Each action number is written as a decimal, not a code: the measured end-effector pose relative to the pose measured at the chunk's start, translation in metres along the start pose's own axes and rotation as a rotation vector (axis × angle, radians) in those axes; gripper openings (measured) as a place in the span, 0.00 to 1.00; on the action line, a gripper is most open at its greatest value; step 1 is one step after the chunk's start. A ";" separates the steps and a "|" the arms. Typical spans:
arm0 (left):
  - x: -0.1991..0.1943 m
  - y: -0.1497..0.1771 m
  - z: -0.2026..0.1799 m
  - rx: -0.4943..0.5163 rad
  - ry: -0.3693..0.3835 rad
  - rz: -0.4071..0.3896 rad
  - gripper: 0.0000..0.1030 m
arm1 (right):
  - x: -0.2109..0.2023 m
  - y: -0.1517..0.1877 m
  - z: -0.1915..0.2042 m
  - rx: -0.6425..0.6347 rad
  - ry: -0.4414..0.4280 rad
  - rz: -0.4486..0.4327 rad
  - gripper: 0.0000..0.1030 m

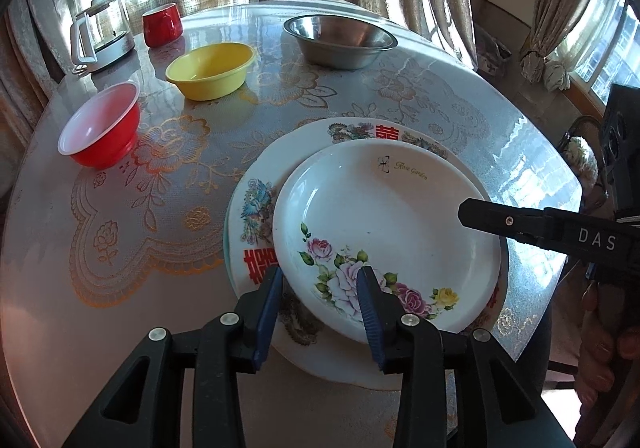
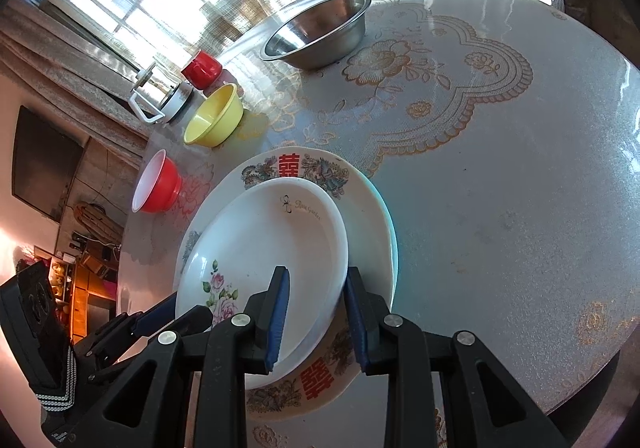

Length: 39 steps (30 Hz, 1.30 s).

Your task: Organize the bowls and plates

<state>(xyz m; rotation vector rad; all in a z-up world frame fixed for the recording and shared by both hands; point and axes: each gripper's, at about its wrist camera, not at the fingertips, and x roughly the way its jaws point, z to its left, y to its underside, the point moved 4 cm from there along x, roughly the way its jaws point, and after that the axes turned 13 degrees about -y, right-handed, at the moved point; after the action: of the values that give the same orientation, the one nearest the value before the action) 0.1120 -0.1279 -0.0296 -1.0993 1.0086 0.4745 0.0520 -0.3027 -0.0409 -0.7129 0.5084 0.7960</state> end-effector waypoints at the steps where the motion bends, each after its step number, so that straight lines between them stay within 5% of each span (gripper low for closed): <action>1: 0.000 0.000 0.000 0.004 -0.002 -0.001 0.38 | 0.000 -0.001 0.000 -0.005 0.004 0.000 0.28; 17: -0.004 0.004 0.008 -0.068 0.002 -0.043 0.39 | -0.010 0.004 0.011 -0.139 0.118 -0.039 0.28; 30: -0.015 0.002 0.010 -0.070 -0.127 -0.110 0.68 | -0.018 0.006 0.025 -0.196 0.054 -0.101 0.30; 39: -0.014 0.001 0.019 -0.111 -0.179 -0.118 0.80 | -0.021 0.007 0.029 -0.211 0.031 -0.120 0.31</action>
<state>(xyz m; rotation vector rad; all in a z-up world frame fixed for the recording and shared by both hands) 0.1125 -0.1086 -0.0159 -1.1862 0.7636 0.5281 0.0380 -0.2878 -0.0110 -0.9431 0.4090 0.7331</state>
